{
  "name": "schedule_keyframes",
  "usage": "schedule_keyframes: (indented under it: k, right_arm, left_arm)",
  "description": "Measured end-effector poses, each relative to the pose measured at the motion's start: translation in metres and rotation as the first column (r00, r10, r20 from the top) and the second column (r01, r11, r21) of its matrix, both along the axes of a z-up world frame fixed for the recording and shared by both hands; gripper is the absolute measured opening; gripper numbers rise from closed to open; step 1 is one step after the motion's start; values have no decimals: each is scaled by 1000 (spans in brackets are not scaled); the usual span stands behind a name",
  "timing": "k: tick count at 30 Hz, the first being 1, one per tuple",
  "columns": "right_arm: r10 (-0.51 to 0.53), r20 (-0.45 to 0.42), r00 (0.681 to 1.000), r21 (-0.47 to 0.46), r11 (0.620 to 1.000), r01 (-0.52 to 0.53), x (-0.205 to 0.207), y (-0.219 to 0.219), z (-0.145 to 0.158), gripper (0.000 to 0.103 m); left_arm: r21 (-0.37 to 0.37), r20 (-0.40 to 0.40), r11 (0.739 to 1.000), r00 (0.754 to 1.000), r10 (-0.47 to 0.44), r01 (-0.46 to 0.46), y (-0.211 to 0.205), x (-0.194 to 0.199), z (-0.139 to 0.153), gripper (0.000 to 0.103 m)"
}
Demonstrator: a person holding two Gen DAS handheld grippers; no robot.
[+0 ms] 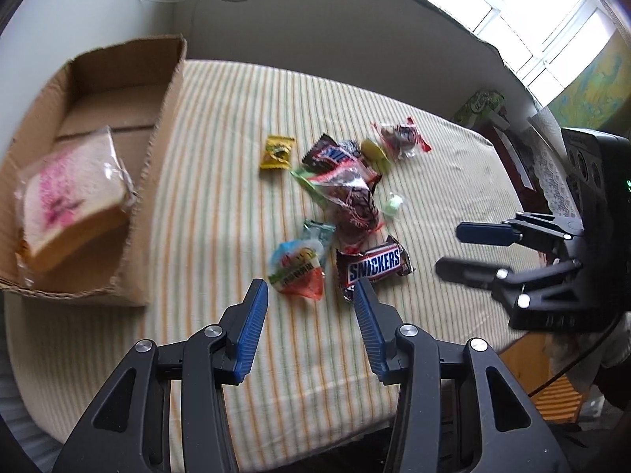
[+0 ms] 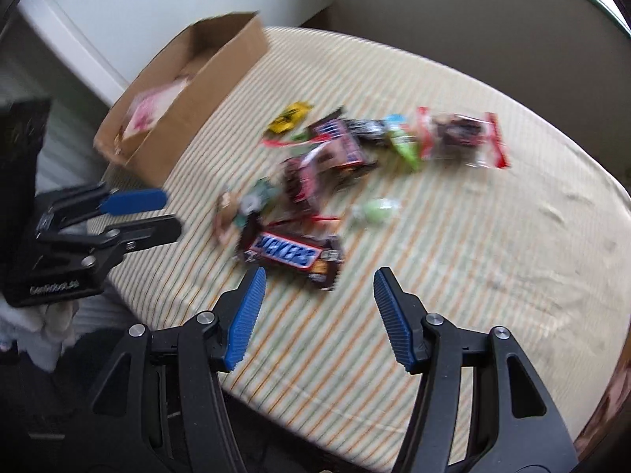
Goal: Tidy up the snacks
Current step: 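Grasp the Snickers bar with the right tool while the left tool reaches the candy bag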
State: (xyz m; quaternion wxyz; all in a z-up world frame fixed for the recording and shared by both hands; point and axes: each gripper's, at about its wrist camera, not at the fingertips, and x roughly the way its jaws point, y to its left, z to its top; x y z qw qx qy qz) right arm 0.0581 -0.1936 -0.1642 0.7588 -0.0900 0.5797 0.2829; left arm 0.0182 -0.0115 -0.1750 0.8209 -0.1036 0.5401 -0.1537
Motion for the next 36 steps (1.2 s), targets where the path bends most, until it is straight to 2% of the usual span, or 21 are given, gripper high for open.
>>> schedule_keyframes:
  k: [6, 7, 8, 9, 16, 18, 27, 34, 36]
  right_arm:
    - [136, -12, 991, -8, 991, -136, 2, 17, -12, 59]
    - [141, -17, 990, -17, 990, -142, 4, 17, -15, 56]
    - [137, -30, 990, -20, 990, -137, 8, 16, -19, 50]
    - [126, -43, 991, -15, 992, -127, 11, 14, -22, 48]
    - [-2, -93, 996, 43, 999, 6, 15, -17, -30, 41]
    - [-8, -87, 996, 38, 999, 11, 14, -17, -31, 41]
    - [166, -35, 985, 45, 985, -164, 7, 24, -26, 41]
    - [312, -18, 950, -32, 949, -313, 11, 49, -34, 41]
    - [328, -23, 945, -29, 944, -328, 16, 52, -32, 41]
  left_arm:
    - [-23, -41, 1000, 999, 14, -15, 0, 9, -12, 44]
    - [-28, -47, 999, 999, 18, -19, -1, 11, -14, 44]
    - [-33, -54, 999, 998, 20, -22, -1, 13, -15, 44]
    - [-37, -60, 999, 998, 23, -25, -1, 15, -17, 44]
    - [-31, -79, 999, 997, 23, -26, -5, 21, -24, 44]
    - [-29, -84, 999, 996, 23, -25, -6, 24, -26, 44]
    - [-27, -123, 999, 992, 42, -46, 1, 28, -40, 44]
    - [-36, -106, 999, 994, 31, -35, 4, 29, -40, 44]
    - [-49, -103, 998, 994, 40, -46, 6, 30, -40, 44]
